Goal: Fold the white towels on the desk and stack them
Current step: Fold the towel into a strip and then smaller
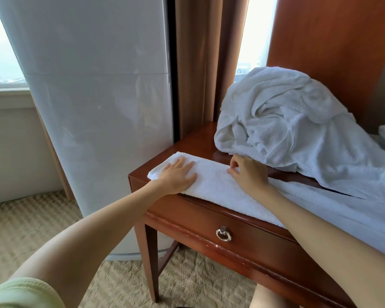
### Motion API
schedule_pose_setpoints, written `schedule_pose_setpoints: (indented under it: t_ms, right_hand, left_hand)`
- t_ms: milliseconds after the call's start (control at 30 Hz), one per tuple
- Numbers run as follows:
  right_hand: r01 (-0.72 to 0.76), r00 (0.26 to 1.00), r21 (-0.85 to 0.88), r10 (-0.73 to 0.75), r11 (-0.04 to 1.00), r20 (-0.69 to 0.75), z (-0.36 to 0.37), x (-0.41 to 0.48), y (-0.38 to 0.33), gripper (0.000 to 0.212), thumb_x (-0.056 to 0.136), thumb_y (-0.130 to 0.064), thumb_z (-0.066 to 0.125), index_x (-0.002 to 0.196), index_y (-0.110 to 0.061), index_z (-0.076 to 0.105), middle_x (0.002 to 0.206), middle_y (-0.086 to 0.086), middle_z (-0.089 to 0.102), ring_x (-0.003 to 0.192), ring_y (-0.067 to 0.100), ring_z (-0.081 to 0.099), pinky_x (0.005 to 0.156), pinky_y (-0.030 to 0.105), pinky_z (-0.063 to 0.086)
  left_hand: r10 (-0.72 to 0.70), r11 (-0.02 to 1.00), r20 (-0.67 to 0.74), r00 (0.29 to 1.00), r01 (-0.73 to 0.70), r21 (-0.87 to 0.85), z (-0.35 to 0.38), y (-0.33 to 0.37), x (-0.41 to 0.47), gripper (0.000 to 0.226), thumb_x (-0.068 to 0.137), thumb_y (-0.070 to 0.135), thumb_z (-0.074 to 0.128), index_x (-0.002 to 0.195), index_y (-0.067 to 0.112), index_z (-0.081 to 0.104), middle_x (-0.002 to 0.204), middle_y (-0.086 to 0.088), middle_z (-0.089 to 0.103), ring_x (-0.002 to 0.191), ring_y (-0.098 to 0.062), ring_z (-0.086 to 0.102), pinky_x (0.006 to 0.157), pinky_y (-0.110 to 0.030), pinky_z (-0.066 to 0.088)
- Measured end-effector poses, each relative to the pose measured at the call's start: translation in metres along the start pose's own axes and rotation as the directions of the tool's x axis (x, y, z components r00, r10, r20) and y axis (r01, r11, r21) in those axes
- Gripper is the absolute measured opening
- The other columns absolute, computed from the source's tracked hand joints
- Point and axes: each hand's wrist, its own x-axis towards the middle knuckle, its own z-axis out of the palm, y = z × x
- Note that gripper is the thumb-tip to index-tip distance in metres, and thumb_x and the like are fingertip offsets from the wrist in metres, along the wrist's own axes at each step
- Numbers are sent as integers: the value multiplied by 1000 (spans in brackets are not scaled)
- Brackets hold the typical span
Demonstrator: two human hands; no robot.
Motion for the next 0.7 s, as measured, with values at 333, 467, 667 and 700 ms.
schedule_pose_setpoints:
  t_ms: [333,467,667,700]
  right_hand:
    - [-78,988,-57,85,995,129,-48,-48,69,24,97,-16,53,118,-23,64,121,-7,63,106,18,60,82,31,47]
    - [-119,980,-104,134,987,149,-80,-72,99,26,98,-20,52,120,-25,65,123,-8,63,111,16,58,79,28,40]
    - [-190,961,-137,213,972,177,-115,-106,128,27,96,-23,58,122,-26,64,118,-5,62,110,19,57,85,33,44]
    - [-203,957,-139,227,969,182,-121,-112,136,27,95,-25,59,121,-26,65,116,-5,63,109,20,57,83,33,44]
  left_hand:
    - [-112,981,43,993,104,165,-9,-18,-12,55,103,44,18,154,27,10,162,-1,7,148,-24,9,116,-58,5]
    - [-155,926,-1,988,146,349,-18,18,-13,57,102,20,35,153,19,13,161,-12,5,149,-28,3,118,-56,9]
    - [489,870,-87,868,-480,109,-1,184,-34,47,102,29,40,149,26,34,159,3,22,140,-21,33,108,-37,35]
    - [556,830,-61,829,-551,90,5,207,-40,48,102,34,39,149,27,34,159,4,23,140,-20,33,108,-36,34]
